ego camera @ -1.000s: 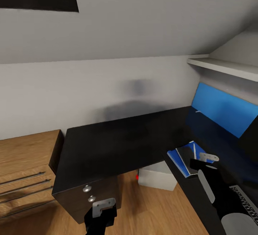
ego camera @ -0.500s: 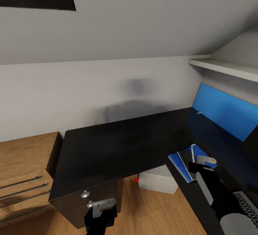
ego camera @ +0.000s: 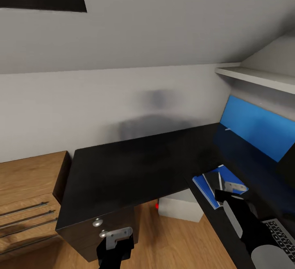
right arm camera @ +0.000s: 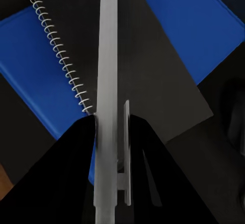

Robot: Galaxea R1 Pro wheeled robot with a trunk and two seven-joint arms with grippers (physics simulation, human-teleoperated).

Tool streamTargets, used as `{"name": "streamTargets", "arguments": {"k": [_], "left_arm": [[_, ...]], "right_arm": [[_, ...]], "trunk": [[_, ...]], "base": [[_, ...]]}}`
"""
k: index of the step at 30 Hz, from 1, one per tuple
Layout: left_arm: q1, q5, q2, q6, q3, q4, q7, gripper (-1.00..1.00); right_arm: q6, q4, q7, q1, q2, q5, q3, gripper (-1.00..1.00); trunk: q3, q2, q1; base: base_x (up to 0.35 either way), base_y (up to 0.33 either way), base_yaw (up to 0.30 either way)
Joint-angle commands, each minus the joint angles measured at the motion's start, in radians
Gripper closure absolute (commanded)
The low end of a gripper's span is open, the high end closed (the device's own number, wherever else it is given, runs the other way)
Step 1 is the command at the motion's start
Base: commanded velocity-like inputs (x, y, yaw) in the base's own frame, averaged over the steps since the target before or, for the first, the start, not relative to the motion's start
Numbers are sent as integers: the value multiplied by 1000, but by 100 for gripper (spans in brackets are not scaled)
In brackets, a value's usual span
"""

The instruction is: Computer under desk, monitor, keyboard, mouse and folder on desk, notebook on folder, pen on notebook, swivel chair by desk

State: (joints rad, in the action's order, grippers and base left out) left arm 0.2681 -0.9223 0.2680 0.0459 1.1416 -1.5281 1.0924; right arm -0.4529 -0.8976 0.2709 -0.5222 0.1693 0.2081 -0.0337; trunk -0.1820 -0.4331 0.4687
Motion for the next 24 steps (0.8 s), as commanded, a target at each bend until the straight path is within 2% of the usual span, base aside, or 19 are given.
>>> {"name": "streamTargets", "arguments": {"k": [1, 14, 24], "left_arm": [[2, -6, 1, 5, 3, -1, 4, -100], [2, -6, 0, 5, 3, -1, 3, -100], [2, -6, 0, 5, 3, -1, 6, -100]], "right_arm": [[-1, 4, 7, -1, 1, 12, 1, 100], [6, 33, 7, -2, 1, 11, 1, 100], [7, 36, 7, -3, 1, 11, 1, 100]], "trunk": [[-2, -2, 1], [-2, -2, 1], [-2, -2, 1]], "base": [[0, 0, 0], [9, 0, 0], [197, 0, 0]]}}
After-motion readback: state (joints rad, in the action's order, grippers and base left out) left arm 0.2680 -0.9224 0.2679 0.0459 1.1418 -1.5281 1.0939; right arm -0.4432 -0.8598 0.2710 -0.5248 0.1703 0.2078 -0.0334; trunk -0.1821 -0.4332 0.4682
